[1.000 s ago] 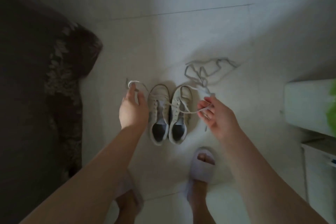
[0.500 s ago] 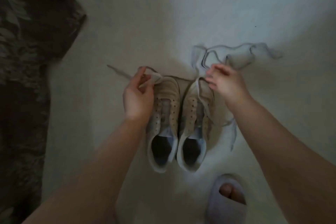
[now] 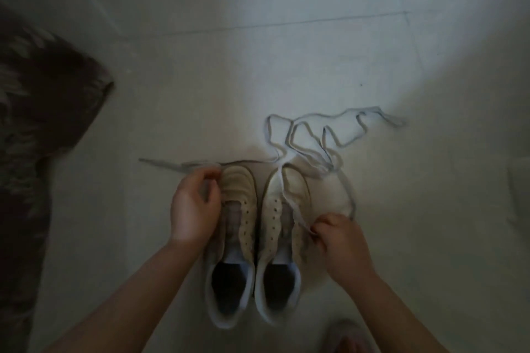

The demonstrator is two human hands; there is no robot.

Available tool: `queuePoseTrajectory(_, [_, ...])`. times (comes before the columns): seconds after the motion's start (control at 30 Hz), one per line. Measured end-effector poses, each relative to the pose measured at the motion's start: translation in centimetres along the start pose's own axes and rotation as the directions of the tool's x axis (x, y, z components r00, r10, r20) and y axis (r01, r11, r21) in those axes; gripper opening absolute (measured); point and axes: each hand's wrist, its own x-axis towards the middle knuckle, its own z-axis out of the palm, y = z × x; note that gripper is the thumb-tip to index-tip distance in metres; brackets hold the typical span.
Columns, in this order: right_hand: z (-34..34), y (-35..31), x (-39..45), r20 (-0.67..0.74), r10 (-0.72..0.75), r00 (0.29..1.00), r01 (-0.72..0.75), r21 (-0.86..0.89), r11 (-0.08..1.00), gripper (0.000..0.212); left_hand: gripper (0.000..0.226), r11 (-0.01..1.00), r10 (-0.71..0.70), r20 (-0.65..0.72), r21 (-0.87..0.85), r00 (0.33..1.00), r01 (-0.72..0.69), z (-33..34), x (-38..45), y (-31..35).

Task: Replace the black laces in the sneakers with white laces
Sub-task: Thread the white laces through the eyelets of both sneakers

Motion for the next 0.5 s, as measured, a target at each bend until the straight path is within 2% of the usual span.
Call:
queuePoseTrajectory(0.1, [-1.9, -0.8, 0.8, -0.076, 0.084, 0.994, -0.079, 0.057, 0.995, 0.026, 0.031, 0.998, -0.045, 0.002, 0.032, 0.999, 0.045, -0.8, 0.8, -1.1])
queuePoseTrajectory(0.2, [-5.2, -2.8, 1.8, -0.104, 0.209, 0.972, -0.173, 0.282, 0.944, 0.021, 0.045, 0.966, 0.04, 0.047, 0.253, 0.998, -0.05, -2.0, 1.2, -3.6])
queuePoseTrajectory(0.23, [-6.2, -3.9, 2.4, -0.108, 0.25, 0.962, -0.184, 0.417, 0.89, 0.023, 0.045, 0.944, 0.072, 0.083, 0.317, 0.994, -0.094, -2.3, 1.2, -4.4])
queuePoseTrajectory(0.27, [-6.8, -5.1, 3.3, -0.082, 0.305, 0.949, -0.203, 0.58, 0.789, 0.026, 0.043, 0.927, 0.092, 0.114, 0.354, 0.989, -0.127, -2.5, 1.2, -5.1])
queuePoseTrajectory(0.33, [-6.8, -7.2, 5.2, 0.048, 0.37, 0.928, -0.24, 0.836, 0.494, 0.03, 0.04, 0.918, 0.127, 0.158, 0.356, 0.979, -0.176, -2.7, 0.8, -5.5])
queuePoseTrajectory(0.37, [-6.6, -8.3, 6.0, 0.113, 0.371, 0.922, -0.253, 0.899, 0.357, 0.032, 0.039, 0.923, 0.15, 0.174, 0.328, 0.973, -0.201, -2.7, 0.5, -5.5])
queuePoseTrajectory(0.4, [-6.4, -9.1, 6.7, 0.153, 0.35, 0.924, -0.259, 0.925, 0.279, 0.033, 0.037, 0.931, 0.17, 0.188, 0.291, 0.967, -0.22, -2.5, 0.1, -5.2])
queuePoseTrajectory(0.43, [-6.2, -9.9, 7.2, 0.173, 0.312, 0.934, -0.256, 0.934, 0.248, 0.033, 0.035, 0.941, 0.187, 0.196, 0.247, 0.962, -0.233, -2.5, -0.3, -4.8])
queuePoseTrajectory(0.5, [-5.5, -10.8, 7.8, 0.177, 0.247, 0.953, -0.24, 0.936, 0.256, 0.029, 0.027, 0.956, 0.219, 0.189, 0.156, 0.957, -0.249, -2.4, -1.2, -4.2])
